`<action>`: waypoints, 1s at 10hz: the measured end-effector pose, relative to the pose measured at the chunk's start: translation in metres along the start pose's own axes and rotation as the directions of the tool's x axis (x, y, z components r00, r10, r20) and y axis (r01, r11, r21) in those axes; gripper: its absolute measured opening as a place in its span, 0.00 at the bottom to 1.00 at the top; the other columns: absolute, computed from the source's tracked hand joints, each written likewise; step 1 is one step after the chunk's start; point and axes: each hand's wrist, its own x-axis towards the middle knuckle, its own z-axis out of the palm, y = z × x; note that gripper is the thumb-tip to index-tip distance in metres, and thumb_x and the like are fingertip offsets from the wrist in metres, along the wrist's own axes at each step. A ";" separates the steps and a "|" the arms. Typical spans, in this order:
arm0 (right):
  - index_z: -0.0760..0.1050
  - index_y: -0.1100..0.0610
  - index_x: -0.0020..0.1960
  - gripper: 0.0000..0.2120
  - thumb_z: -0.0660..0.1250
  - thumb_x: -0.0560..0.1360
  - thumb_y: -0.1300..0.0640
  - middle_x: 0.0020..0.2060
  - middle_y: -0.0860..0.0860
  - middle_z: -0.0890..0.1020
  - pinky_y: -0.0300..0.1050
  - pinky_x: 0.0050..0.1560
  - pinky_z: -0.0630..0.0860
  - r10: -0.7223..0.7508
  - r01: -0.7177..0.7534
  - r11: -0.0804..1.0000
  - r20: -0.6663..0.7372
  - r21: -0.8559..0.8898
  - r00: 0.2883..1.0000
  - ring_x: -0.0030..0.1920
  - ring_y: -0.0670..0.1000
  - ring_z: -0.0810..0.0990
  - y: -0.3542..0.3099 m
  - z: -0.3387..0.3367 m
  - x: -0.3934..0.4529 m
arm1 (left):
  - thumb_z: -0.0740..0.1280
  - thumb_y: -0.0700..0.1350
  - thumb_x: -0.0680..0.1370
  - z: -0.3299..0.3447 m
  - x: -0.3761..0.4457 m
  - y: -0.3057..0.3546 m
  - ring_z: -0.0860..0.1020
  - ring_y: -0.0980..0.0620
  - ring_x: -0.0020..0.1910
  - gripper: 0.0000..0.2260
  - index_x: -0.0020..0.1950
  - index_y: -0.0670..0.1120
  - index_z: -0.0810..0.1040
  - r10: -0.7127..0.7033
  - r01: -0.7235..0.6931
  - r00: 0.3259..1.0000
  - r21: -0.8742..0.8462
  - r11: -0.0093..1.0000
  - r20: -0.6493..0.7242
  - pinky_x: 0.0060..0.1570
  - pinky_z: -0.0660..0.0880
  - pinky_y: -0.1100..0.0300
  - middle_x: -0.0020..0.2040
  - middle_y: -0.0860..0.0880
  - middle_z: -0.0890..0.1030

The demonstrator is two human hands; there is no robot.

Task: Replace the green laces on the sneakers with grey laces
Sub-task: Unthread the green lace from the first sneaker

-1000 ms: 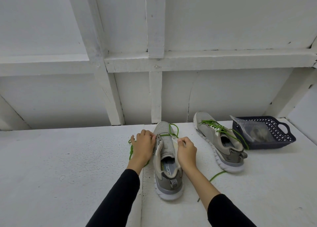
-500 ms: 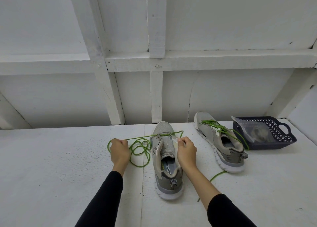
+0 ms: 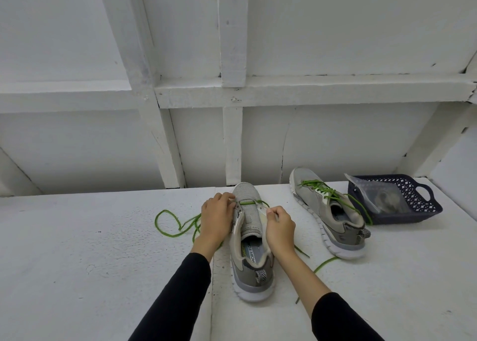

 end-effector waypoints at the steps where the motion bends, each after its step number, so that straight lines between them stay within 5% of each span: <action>1: 0.72 0.60 0.42 0.10 0.60 0.81 0.60 0.35 0.53 0.76 0.28 0.32 0.67 0.001 -0.001 1.000 0.001 -0.004 1.000 0.35 0.45 0.71 0.000 0.000 0.001 | 0.61 0.47 0.82 0.000 0.000 -0.001 0.77 0.47 0.50 0.06 0.53 0.48 0.76 -0.103 0.113 0.992 -0.165 0.980 0.072 0.51 0.74 0.50 0.49 0.48 0.79; 2: 0.73 0.60 0.42 0.10 0.60 0.81 0.60 0.35 0.53 0.76 0.28 0.32 0.66 0.000 0.000 1.000 0.002 -0.002 1.000 0.35 0.45 0.71 0.000 0.000 0.000 | 0.61 0.50 0.82 -0.004 0.000 -0.002 0.75 0.49 0.46 0.09 0.47 0.46 0.74 -0.138 0.150 0.986 -0.144 0.978 0.092 0.44 0.72 0.53 0.45 0.48 0.77; 4: 0.73 0.60 0.42 0.10 0.59 0.81 0.61 0.35 0.53 0.76 0.28 0.32 0.66 0.008 -0.008 1.000 0.005 0.006 1.000 0.35 0.45 0.71 0.000 -0.001 0.000 | 0.61 0.49 0.82 -0.012 -0.002 0.013 0.74 0.52 0.40 0.14 0.38 0.46 0.74 -0.277 0.306 0.951 -0.556 0.773 0.137 0.39 0.68 0.60 0.41 0.48 0.79; 5: 0.73 0.60 0.42 0.10 0.59 0.81 0.60 0.35 0.53 0.76 0.29 0.31 0.67 0.016 -0.017 1.000 0.010 0.011 1.000 0.35 0.45 0.72 0.000 -0.002 0.000 | 0.59 0.46 0.83 -0.014 -0.002 0.020 0.78 0.54 0.42 0.13 0.43 0.42 0.76 -0.329 0.313 0.933 -0.778 0.544 0.145 0.44 0.74 0.63 0.43 0.52 0.82; 6: 0.73 0.60 0.43 0.10 0.59 0.81 0.59 0.37 0.53 0.77 0.35 0.34 0.67 0.036 -0.036 0.999 0.029 0.003 0.999 0.36 0.46 0.72 0.002 -0.003 0.001 | 0.55 0.44 0.85 -0.018 0.002 0.023 0.74 0.54 0.33 0.14 0.40 0.43 0.68 -0.401 0.253 0.906 -0.931 0.264 0.133 0.43 0.77 0.61 0.32 0.50 0.73; 7: 0.74 0.59 0.43 0.11 0.59 0.81 0.57 0.35 0.51 0.77 0.41 0.35 0.68 0.033 -0.031 0.999 0.059 -0.023 0.998 0.37 0.48 0.73 0.002 -0.001 0.000 | 0.53 0.46 0.85 -0.022 0.005 0.023 0.63 0.56 0.31 0.15 0.39 0.47 0.61 -0.423 0.212 0.905 -0.912 0.350 0.048 0.35 0.68 0.60 0.33 0.50 0.63; 9: 0.73 0.56 0.43 0.11 0.58 0.82 0.56 0.36 0.50 0.76 0.41 0.33 0.66 0.023 -0.019 0.994 0.039 -0.103 0.999 0.38 0.50 0.74 -0.001 0.006 -0.004 | 0.53 0.49 0.85 -0.032 -0.003 0.012 0.61 0.54 0.31 0.14 0.41 0.46 0.61 -0.202 0.111 0.971 -0.505 0.856 -0.130 0.30 0.60 0.63 0.33 0.49 0.66; 10: 0.73 0.56 0.43 0.10 0.58 0.82 0.57 0.36 0.48 0.76 0.43 0.35 0.65 0.012 -0.009 0.994 0.019 -0.109 1.000 0.38 0.48 0.73 -0.004 0.004 -0.007 | 0.53 0.49 0.85 -0.027 -0.009 -0.004 0.64 0.50 0.31 0.13 0.43 0.44 0.63 -0.176 0.137 0.976 -0.269 0.953 -0.127 0.29 0.60 0.56 0.32 0.49 0.70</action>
